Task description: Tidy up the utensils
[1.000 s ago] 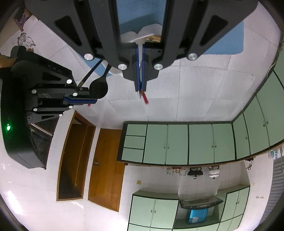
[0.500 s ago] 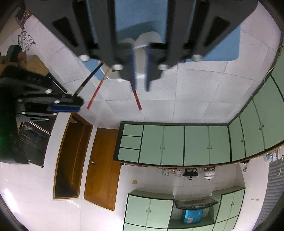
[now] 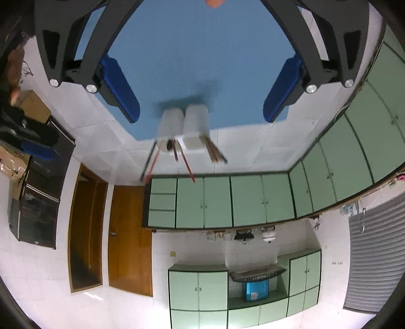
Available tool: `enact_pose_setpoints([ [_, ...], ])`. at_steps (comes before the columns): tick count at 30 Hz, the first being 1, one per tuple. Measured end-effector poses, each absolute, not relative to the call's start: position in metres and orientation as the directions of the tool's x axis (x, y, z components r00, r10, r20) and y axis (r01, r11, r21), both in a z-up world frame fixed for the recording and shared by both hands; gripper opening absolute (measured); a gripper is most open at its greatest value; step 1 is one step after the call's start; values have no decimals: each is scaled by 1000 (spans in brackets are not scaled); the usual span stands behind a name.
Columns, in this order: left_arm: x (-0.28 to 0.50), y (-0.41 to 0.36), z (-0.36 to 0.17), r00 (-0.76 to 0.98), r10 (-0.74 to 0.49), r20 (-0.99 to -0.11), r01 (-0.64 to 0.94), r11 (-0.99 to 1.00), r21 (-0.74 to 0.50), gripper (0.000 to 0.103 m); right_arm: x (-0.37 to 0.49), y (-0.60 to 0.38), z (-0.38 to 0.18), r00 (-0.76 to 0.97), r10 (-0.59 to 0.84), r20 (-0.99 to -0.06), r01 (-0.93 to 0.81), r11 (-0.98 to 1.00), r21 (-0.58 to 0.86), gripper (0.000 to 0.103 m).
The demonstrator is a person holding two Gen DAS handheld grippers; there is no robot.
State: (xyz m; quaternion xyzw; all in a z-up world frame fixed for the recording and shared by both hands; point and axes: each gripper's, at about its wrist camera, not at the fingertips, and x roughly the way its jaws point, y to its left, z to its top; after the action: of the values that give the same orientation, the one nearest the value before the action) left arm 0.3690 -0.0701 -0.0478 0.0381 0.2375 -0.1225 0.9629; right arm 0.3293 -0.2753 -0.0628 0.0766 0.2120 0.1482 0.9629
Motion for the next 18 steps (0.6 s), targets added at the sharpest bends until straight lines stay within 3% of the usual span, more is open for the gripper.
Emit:
enact_pose_setpoints([
  [3,335,-67,-44,852,-184,-490,224,974,23,96,294,-269,-67,871,282,-402,-214,955,206,97],
  [9,278,-65,-33,868,-87,-489,149,985,89,98,251,-256,-70,848,258,-463,-172,960,220,97],
  [14,247,-52,-28,851,-76,-520,106,994,28,98,230,-252,-72,832,257,-492,-164,960,225,97],
  [18,234,-39,-28,821,-157,-549,130,988,-89,98,216,-250,-71,838,250,-485,-171,964,202,97],
])
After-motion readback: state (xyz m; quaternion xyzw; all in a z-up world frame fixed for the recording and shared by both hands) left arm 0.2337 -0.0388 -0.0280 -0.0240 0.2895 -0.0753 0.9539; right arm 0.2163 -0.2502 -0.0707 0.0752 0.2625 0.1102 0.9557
